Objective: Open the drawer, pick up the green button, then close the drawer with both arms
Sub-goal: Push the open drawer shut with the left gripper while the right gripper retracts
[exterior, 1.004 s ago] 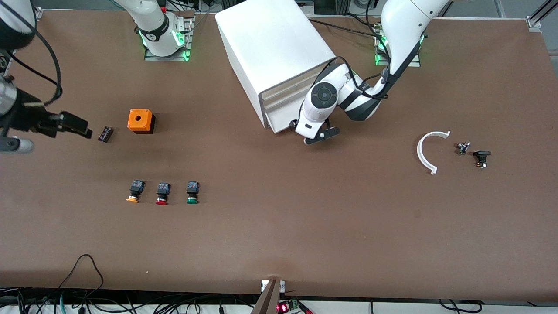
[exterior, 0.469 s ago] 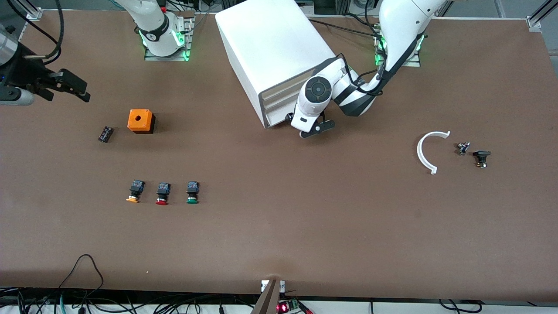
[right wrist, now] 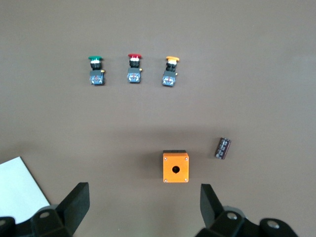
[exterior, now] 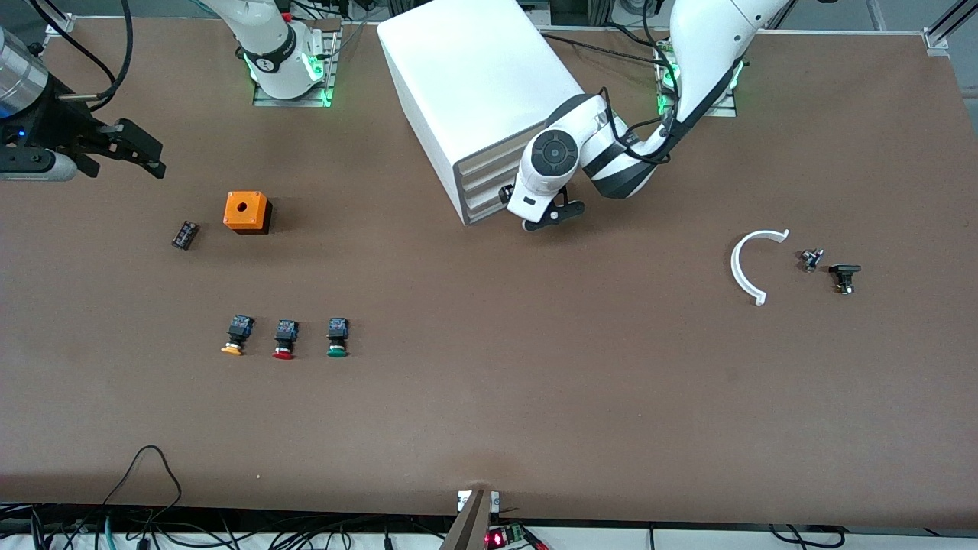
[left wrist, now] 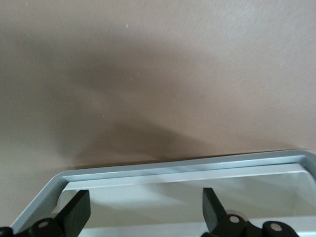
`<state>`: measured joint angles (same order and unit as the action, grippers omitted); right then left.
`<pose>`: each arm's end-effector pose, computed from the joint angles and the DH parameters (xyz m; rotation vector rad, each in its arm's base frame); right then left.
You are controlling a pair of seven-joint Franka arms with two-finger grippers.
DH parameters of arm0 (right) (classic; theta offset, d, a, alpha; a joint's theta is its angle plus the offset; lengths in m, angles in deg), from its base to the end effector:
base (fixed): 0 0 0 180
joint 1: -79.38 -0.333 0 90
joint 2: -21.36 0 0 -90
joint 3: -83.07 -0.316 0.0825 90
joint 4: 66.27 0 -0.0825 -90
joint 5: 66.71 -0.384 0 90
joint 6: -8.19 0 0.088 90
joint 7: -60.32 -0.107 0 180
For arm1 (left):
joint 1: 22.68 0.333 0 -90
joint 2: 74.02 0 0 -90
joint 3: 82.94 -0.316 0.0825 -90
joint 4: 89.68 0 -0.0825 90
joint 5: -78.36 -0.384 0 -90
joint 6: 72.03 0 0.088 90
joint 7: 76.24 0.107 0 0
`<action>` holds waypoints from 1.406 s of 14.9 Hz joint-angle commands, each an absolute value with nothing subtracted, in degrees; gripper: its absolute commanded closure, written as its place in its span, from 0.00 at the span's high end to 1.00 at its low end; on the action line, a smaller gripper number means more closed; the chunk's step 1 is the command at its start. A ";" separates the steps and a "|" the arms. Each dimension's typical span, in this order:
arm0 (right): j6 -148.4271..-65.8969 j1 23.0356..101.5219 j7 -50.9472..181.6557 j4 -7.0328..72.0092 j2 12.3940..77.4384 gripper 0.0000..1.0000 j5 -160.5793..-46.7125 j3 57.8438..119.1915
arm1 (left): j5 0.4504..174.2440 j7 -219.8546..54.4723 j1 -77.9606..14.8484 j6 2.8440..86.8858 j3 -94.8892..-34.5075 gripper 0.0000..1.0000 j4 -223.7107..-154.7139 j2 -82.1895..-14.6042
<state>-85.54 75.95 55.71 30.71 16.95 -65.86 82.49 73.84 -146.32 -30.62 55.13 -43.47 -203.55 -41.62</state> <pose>0.5342 0.0361 0.6144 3.1274 -0.0151 0.0334 0.4044 -0.4250 0.2219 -3.0192 -0.5860 0.5555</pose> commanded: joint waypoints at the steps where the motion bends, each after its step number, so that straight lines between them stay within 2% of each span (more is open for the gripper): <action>1: -84.80 77.00 55.57 25.76 19.60 0.99 -64.17 81.49 | 75.28 -146.64 -30.06 54.88 -42.60 1.00 -204.11 -41.50; 5: -82.07 76.30 55.05 25.05 19.96 0.99 -64.25 80.87 | 77.12 -146.55 -29.63 54.97 -41.80 1.00 -204.11 -41.59; 12: -82.25 76.39 55.93 24.27 21.01 0.99 -64.69 80.96 | 76.60 -145.24 -26.91 53.83 -41.89 1.00 -201.92 -43.34; 14: -81.98 76.48 56.01 21.72 22.41 0.99 -64.87 80.96 | 76.33 -142.79 -25.50 50.86 -41.89 1.00 -199.73 -44.66; 17: -81.98 76.48 55.67 21.53 22.42 0.99 -65.04 80.96 | 76.25 -134.71 -21.46 41.90 -41.89 1.00 -195.33 -46.15; 21: -81.98 76.48 55.40 21.44 22.42 0.99 -65.48 81.05 | 76.07 -127.50 -17.33 37.39 -42.07 1.00 -192.51 -48.70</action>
